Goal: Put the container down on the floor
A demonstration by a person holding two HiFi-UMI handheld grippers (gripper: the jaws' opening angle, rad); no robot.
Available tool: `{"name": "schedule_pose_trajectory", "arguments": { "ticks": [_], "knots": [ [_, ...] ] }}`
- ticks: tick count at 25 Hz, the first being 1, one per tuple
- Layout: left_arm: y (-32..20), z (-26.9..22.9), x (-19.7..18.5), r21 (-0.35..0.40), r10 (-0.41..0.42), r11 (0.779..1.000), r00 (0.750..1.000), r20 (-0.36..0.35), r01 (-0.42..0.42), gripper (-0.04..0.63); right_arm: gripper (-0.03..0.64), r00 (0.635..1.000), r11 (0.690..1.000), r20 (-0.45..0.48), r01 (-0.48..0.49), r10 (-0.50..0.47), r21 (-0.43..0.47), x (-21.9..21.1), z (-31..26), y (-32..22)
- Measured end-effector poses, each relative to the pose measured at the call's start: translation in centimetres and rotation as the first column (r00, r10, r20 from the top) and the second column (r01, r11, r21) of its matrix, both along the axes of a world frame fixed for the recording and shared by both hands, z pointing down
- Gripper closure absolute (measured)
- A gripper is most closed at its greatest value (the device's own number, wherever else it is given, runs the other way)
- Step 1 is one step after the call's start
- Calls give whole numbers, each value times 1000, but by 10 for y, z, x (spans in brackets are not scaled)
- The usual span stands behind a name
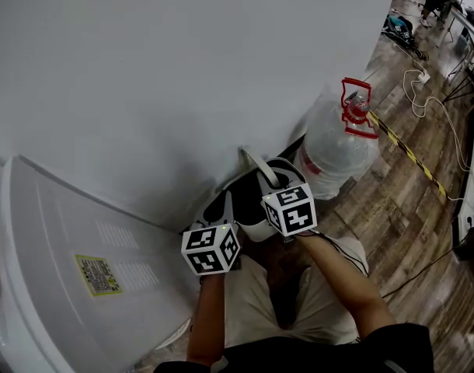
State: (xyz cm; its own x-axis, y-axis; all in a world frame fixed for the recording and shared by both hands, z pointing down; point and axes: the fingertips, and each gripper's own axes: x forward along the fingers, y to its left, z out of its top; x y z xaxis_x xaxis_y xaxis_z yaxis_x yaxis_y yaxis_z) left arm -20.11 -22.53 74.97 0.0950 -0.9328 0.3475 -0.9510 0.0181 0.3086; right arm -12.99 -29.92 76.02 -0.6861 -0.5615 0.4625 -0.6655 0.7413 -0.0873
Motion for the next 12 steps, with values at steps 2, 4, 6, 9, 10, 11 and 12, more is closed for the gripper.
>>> {"name": "schedule_pose_trajectory", "arguments": {
  "ticks": [2, 4, 6, 9, 10, 11, 12],
  "knots": [
    [2, 7, 3, -15, 9, 1000, 1000, -8, -9, 583, 586, 1000, 1000, -23, 2, -3, -18, -1, 11, 3],
    [4, 14, 6, -32, 17, 999, 1000, -11, -17, 583, 586, 999, 1000, -45, 6, -8, -30, -2, 21, 4],
    [5, 23, 9, -50, 21, 998, 1000, -22, -22, 583, 586, 998, 999, -66, 11, -14, -36, -3, 31, 5],
    [8, 40, 12, -83, 21, 996, 999, -39, -24, 583, 586, 995, 999, -93, 21, -25, -46, -6, 45, 7],
    [10, 45, 13, -94, 20, 995, 999, -44, -24, 583, 586, 995, 999, -98, 25, -30, -48, -6, 49, 7],
    [11, 50, 15, -104, 20, 994, 999, -48, -25, 583, 586, 995, 998, -99, 28, -33, -51, -6, 53, 8],
    [12, 55, 17, -114, 25, 993, 998, -52, -31, 583, 586, 994, 998, -100, 28, -34, -54, -6, 57, 8]
  ]
}}
